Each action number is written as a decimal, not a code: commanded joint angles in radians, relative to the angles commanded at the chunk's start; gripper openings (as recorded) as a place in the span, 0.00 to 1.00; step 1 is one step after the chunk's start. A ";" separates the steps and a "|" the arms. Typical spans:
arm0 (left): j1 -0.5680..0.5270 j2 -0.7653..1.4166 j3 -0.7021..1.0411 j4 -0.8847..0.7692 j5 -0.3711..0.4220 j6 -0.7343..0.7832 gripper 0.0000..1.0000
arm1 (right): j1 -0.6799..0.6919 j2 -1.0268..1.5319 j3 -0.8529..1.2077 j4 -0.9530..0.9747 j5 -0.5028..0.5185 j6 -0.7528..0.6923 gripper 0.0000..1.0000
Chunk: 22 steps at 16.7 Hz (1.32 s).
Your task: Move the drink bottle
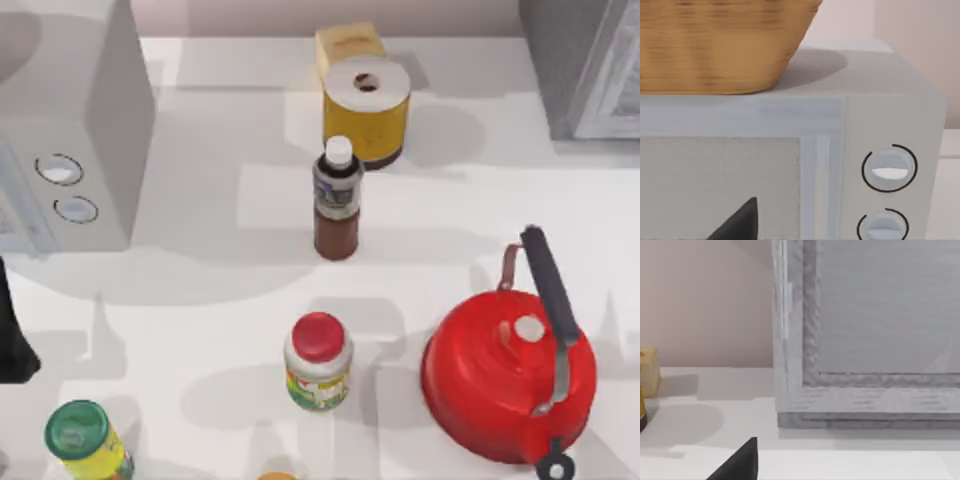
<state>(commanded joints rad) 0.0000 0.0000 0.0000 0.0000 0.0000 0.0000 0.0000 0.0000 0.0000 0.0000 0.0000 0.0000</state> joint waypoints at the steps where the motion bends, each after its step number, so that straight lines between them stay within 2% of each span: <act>1: 0.000 0.000 0.000 0.000 0.000 0.000 1.00 | 0.000 0.000 0.000 0.000 0.000 0.000 1.00; 4: 0.000 0.000 0.000 0.000 0.000 0.000 1.00 | 0.017 0.033 0.028 -0.001 -0.006 -0.003 1.00; 8: 0.000 0.000 0.000 0.000 0.000 0.000 1.00 | 0.096 0.221 0.177 0.001 -0.033 -0.012 1.00; 16: 0.000 0.000 0.000 0.000 0.000 0.000 1.00 | 0.357 1.004 0.626 -0.008 -0.115 -0.068 1.00; 22: 0.000 0.000 0.000 0.000 0.000 0.000 1.00 | 0.513 1.487 0.920 -0.025 -0.147 -0.113 1.00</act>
<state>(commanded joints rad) 0.0000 0.0000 0.0000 0.0000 0.0000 0.0000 0.5128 1.4870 0.9197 -0.0249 -0.1469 -0.1131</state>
